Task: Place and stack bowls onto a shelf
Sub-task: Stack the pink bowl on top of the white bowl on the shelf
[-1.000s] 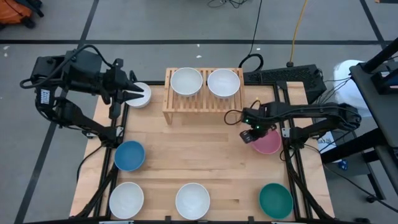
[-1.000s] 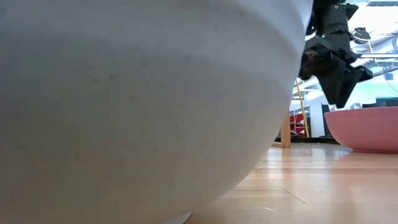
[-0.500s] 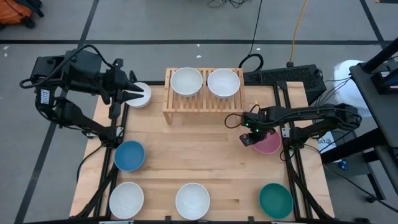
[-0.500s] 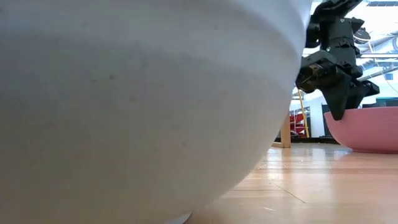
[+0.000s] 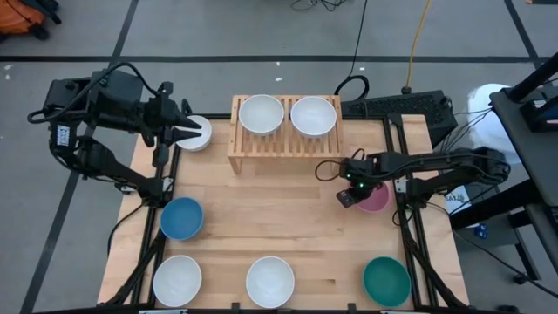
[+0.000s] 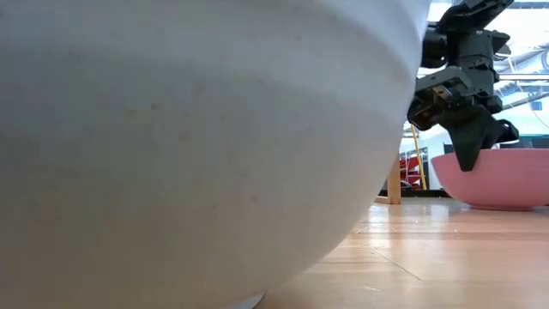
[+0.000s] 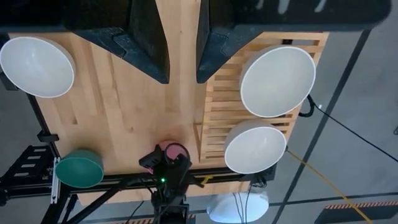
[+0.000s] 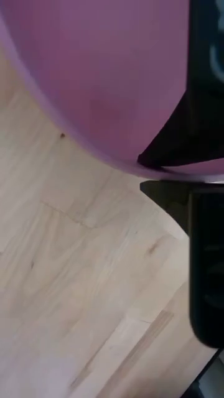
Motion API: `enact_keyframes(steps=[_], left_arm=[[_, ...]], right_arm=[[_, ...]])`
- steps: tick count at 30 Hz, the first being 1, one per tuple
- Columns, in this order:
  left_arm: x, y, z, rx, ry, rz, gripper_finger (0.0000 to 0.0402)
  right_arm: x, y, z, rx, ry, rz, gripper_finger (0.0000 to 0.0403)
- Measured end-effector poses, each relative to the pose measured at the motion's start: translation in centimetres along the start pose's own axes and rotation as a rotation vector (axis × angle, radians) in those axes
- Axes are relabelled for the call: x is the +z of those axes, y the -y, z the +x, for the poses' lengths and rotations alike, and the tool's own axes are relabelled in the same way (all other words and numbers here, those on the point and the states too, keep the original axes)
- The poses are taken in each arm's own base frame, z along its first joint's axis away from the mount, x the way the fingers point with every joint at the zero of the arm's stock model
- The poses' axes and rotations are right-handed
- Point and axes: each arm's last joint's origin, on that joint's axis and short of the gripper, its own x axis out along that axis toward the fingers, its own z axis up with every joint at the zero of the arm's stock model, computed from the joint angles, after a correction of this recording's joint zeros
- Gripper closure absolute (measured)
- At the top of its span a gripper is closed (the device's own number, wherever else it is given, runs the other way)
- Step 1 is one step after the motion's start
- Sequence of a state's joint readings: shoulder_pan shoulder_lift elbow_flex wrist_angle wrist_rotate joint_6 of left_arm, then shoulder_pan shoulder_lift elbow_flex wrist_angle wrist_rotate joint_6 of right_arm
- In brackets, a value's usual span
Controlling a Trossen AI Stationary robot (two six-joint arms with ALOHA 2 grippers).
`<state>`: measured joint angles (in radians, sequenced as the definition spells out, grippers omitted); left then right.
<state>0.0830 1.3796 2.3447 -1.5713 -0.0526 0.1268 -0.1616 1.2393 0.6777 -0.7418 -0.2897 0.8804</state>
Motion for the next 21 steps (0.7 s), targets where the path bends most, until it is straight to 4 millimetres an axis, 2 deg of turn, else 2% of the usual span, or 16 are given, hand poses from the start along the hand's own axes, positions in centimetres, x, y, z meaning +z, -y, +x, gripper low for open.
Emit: enact_keyframes(steps=[3,7,12,21], left_arm=[[0.0,0.0,0.0,0.000,0.000,0.000,0.0316],[0.0,0.0,0.0,0.000,0.000,-0.007,0.0316],[0.0,0.0,0.0,0.000,0.000,-0.009,0.0316],[0.0,0.0,0.0,0.001,0.000,-0.032,0.0316]], right_arm=[[-0.1,-0.2,-0.5,0.007,0.002,-0.030,0.0394],[-0.7,-0.9,-2.2,0.003,0.012,-0.061,0.0401],[-1.6,-2.7,-6.0,-0.003,0.052,-0.120,0.0400],[-3.9,-4.1,-12.6,-0.117,0.086,-0.176,0.0400]])
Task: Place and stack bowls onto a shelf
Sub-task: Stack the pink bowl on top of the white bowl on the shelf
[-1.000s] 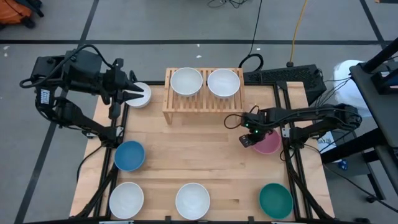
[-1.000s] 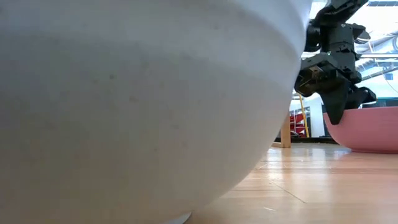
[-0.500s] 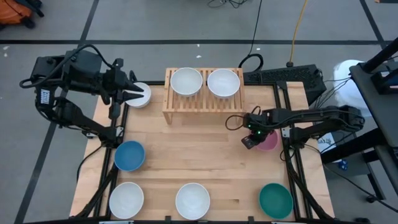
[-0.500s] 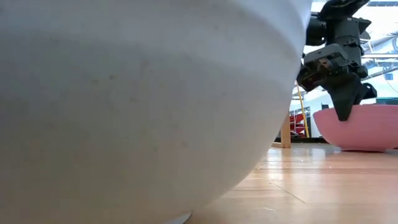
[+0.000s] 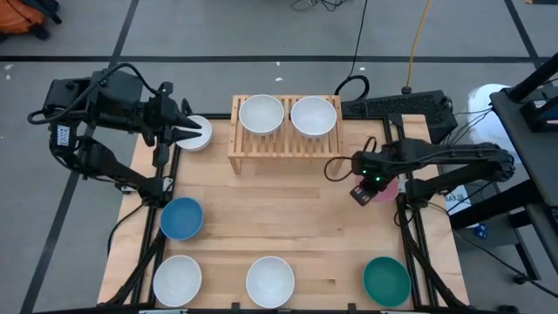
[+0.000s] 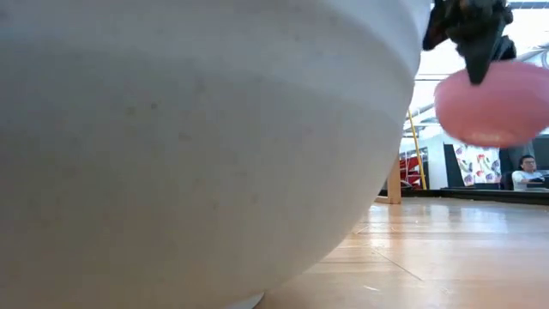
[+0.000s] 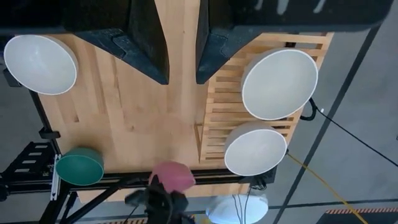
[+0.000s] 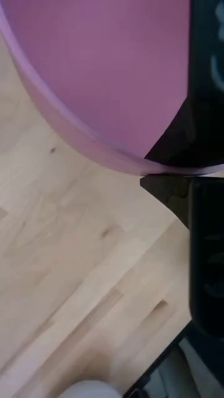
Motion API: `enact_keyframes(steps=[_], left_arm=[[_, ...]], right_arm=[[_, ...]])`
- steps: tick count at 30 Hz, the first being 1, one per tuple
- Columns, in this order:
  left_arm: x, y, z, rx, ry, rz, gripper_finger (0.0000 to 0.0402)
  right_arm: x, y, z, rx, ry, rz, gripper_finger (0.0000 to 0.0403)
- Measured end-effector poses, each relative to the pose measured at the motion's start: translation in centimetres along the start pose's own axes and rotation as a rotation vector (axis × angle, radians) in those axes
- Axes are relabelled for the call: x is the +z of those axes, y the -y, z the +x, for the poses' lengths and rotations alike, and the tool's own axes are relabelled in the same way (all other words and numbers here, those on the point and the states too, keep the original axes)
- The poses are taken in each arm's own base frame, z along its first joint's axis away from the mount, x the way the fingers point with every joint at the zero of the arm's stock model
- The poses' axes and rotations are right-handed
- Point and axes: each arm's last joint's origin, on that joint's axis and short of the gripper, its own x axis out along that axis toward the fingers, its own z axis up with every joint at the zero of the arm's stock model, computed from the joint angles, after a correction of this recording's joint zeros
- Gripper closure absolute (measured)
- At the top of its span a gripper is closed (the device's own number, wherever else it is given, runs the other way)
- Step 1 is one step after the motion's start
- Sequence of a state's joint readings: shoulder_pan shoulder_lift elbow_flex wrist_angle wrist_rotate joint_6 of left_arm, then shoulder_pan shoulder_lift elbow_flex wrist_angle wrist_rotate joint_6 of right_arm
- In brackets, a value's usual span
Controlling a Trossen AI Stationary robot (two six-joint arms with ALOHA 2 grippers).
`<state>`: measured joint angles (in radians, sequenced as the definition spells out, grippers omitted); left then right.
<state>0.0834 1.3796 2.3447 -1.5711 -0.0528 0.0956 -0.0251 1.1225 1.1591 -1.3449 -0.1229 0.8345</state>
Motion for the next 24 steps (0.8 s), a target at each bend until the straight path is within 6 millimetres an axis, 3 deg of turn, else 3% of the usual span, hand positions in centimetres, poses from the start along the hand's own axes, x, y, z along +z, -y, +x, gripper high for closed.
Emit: enact_keyframes(steps=[7,12,17,24], left_arm=[[0.0,0.0,0.0,0.000,0.000,-0.015,0.0316],[0.0,0.0,0.0,0.000,0.000,-0.022,0.0316],[0.0,0.0,0.0,0.001,0.000,-0.027,0.0316],[0.0,0.0,0.0,0.001,0.000,-0.071,0.0316]], right_arm=[[-0.6,0.1,-5.3,-0.066,0.109,-0.044,0.0401],[0.3,-0.4,-8.5,-0.045,0.221,-0.105,0.0402],[2.1,-1.2,-11.1,-0.034,0.278,-0.193,0.0402],[6.1,-2.5,-13.6,-0.045,0.356,-0.323,0.0403]])
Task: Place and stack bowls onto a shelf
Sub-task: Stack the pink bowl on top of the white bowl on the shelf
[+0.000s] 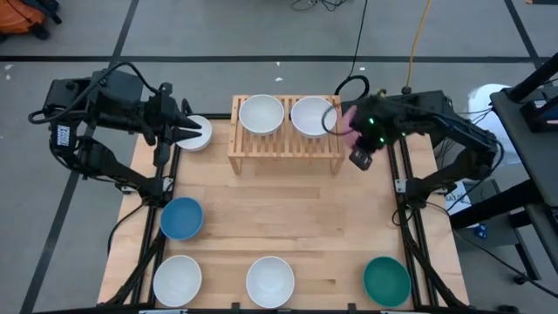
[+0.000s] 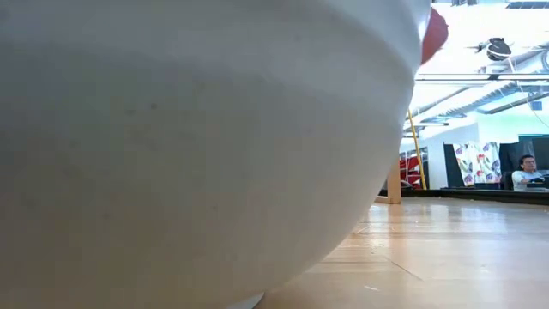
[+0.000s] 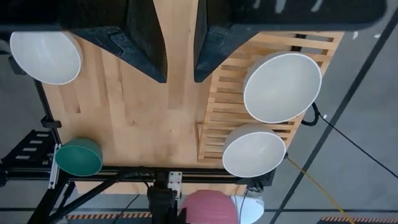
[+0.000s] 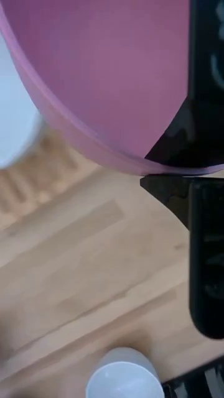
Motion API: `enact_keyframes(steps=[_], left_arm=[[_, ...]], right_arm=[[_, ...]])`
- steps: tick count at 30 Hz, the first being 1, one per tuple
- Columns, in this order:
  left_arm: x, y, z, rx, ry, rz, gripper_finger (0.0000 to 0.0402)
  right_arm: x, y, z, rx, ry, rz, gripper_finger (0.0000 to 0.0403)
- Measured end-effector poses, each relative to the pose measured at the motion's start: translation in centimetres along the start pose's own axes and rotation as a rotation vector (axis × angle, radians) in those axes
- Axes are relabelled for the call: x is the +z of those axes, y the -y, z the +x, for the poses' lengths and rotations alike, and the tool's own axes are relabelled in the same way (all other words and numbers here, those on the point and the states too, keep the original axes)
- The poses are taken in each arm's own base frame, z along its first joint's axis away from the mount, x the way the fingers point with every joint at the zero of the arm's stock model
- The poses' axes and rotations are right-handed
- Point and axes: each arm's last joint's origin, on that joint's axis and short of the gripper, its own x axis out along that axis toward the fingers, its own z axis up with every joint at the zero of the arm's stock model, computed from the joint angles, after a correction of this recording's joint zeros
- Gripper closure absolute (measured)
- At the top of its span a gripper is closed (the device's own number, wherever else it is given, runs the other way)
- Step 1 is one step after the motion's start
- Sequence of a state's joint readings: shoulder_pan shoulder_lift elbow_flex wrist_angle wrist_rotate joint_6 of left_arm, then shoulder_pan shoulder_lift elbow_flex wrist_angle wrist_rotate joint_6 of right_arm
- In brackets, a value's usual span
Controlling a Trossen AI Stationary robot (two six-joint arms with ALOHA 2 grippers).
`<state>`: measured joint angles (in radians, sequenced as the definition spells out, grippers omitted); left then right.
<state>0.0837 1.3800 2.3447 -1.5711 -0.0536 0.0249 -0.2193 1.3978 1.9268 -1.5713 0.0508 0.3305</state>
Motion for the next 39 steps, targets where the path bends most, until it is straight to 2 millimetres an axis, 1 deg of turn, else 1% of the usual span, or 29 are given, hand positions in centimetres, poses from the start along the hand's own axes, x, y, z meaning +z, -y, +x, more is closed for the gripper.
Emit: enact_keyframes(steps=[5,8,12,19,27,33,39], left_arm=[[0.0,0.0,0.0,0.000,0.000,-0.043,0.0316],[0.0,0.0,0.0,0.000,0.000,-0.066,0.0316],[0.0,0.0,0.0,0.000,0.000,-0.087,0.0316],[0.0,0.0,0.0,0.000,0.000,-0.087,0.0316],[0.0,0.0,0.0,0.000,0.000,-0.086,0.0316],[0.0,0.0,0.0,0.001,0.000,-0.082,0.0316],[0.0,0.0,0.0,0.001,0.000,-0.084,0.0316]], right_arm=[[3.0,0.3,-0.8,0.011,0.069,-0.079,0.0403],[4.5,0.7,-0.7,0.033,0.085,-0.091,0.0403],[6.5,1.3,0.7,0.057,0.062,-0.139,0.0403],[8.9,2.4,3.9,0.024,-0.001,-0.197,0.0403],[10.4,3.3,6.1,0.010,-0.045,-0.226,0.0403],[11.0,3.8,7.4,0.004,-0.076,-0.244,0.0403],[11.4,3.8,8.8,0.010,-0.108,-0.257,0.0403]])
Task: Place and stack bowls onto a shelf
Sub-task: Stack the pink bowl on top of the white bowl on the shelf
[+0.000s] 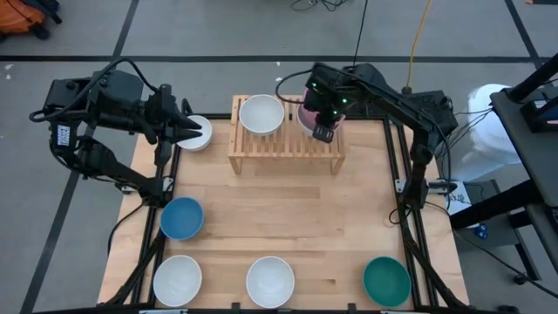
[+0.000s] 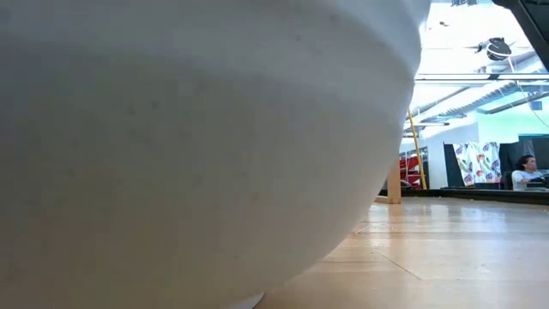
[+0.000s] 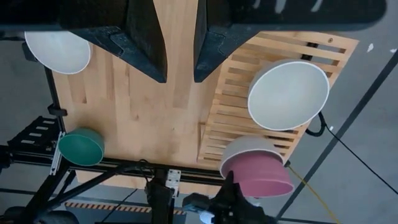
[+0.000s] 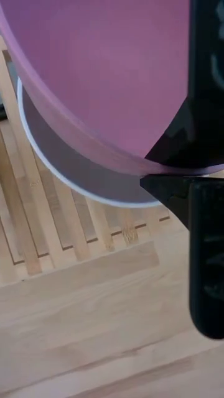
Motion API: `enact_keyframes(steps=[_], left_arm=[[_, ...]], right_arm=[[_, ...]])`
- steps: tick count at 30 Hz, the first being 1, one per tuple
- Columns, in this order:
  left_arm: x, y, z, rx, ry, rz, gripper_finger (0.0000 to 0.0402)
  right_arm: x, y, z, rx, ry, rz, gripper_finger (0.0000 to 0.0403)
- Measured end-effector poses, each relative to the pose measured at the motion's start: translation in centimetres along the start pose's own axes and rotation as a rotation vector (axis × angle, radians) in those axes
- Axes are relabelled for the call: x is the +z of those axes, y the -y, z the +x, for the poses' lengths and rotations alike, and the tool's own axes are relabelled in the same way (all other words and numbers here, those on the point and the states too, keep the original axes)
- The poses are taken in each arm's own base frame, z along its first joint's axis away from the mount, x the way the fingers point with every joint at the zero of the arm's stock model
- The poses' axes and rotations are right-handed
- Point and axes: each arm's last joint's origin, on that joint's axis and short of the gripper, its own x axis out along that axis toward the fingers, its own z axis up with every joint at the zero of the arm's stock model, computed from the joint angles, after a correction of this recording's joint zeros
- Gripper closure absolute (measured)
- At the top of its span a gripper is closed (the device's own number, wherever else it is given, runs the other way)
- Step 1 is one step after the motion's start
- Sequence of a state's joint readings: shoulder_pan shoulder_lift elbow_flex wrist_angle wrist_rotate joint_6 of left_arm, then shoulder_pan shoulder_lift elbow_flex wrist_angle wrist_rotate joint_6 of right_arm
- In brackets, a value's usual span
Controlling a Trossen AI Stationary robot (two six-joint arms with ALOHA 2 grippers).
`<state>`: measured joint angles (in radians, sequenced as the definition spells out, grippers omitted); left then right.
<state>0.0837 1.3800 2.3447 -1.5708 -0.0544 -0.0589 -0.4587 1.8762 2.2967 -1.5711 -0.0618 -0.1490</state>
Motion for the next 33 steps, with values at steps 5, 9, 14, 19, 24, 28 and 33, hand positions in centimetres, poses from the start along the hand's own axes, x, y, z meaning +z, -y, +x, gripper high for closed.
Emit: enact_keyframes(steps=[5,9,14,19,24,28,33], left_arm=[[0.0,0.0,0.0,0.000,0.000,-0.002,0.0316],[0.0,0.0,0.0,0.000,0.000,-0.007,0.0316],[0.0,0.0,0.0,0.000,-0.001,-0.007,0.0316],[0.0,0.0,0.0,0.000,-0.001,-0.005,0.0316],[0.0,0.0,0.0,0.000,-0.001,-0.004,0.0316],[0.0,0.0,0.0,0.000,-0.001,-0.003,0.0316],[0.0,0.0,0.0,0.000,-0.001,-0.007,0.0316]], right_arm=[[0.6,0.0,1.5,0.056,-0.027,-0.018,0.0403],[1.0,0.1,2.4,0.058,-0.049,-0.028,0.0403],[1.1,0.2,2.8,0.054,-0.059,-0.038,0.0403],[1.1,0.2,2.8,0.054,-0.059,-0.042,0.0403],[1.1,0.2,2.8,0.054,-0.058,-0.044,0.0402],[1.1,0.2,2.8,0.058,-0.059,-0.049,0.0392],[1.1,0.1,2.6,0.059,-0.054,-0.056,0.0360]])
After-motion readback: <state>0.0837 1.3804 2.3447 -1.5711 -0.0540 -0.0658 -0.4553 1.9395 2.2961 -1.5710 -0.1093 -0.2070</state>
